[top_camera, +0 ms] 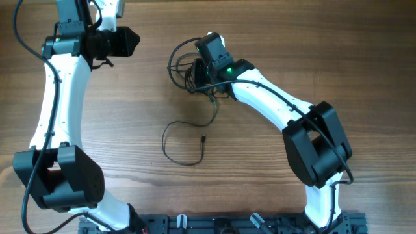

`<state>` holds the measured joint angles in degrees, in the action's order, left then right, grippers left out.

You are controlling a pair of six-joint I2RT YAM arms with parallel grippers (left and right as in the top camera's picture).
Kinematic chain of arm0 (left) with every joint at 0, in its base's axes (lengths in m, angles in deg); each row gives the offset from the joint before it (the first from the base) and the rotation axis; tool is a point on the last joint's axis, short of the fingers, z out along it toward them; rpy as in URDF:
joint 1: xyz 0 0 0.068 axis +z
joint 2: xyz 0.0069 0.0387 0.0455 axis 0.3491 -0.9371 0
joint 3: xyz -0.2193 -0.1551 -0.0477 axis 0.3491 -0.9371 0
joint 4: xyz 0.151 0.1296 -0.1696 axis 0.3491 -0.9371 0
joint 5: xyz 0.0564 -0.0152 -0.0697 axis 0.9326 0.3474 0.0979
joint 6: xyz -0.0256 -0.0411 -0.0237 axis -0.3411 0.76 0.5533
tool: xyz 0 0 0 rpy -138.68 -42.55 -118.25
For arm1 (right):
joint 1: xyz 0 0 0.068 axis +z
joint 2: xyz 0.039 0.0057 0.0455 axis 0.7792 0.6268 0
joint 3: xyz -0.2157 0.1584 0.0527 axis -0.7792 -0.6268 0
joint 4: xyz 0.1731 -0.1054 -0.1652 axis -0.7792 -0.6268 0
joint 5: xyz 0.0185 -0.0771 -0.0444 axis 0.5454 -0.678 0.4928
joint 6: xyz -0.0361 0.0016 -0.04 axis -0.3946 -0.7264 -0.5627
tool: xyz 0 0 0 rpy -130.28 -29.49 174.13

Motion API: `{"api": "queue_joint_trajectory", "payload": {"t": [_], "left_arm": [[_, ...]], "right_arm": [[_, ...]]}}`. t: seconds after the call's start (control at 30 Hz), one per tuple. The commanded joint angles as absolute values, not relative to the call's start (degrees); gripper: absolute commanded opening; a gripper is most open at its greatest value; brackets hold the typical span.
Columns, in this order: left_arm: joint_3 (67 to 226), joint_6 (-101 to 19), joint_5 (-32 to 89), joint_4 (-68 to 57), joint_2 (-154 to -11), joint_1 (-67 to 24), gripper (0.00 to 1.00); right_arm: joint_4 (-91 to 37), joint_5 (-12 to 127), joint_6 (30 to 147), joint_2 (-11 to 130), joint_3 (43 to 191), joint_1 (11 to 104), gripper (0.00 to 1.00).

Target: Untangle cables

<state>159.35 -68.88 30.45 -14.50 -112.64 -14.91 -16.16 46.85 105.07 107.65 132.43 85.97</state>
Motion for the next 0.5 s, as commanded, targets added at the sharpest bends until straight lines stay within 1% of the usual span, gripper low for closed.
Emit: {"api": "queue_joint_trajectory", "payload": {"t": [0.0,0.07,0.13,0.17,0.2,0.33,0.47], "left_arm": [[159.18,-69.82,28.81,-14.52,-113.05,-15.06,0.25],[159.18,-69.8,28.63,-14.52,-113.05,-15.06,0.26],[159.18,-69.82,28.63,-14.52,-113.05,-15.06,0.26],[159.18,-69.82,28.63,-14.52,-113.05,-15.06,0.26],[159.18,-69.82,28.65,-14.5,-113.05,-15.06,0.26],[159.18,-69.82,28.63,-14.61,-113.05,-15.06,0.28],[159.18,-70.04,28.54,-15.24,-113.07,-15.54,0.31]], "right_arm": [[-16.11,45.63,106.36,110.14,131.9,86.06,0.4],[-16.35,45.65,106.66,110.97,131.9,86.06,0.36],[-16.79,45.63,106.82,111.54,131.9,86.06,0.27],[-17.25,45.59,106.82,111.58,131.9,86.06,0.19],[-17.6,45.28,106.84,111.58,131.9,86.04,0.05],[-18.74,41.35,107.87,111.12,131.97,85.93,0.05],[-21.12,34.37,107.6,106.8,132.23,84.64,0.05]]}}
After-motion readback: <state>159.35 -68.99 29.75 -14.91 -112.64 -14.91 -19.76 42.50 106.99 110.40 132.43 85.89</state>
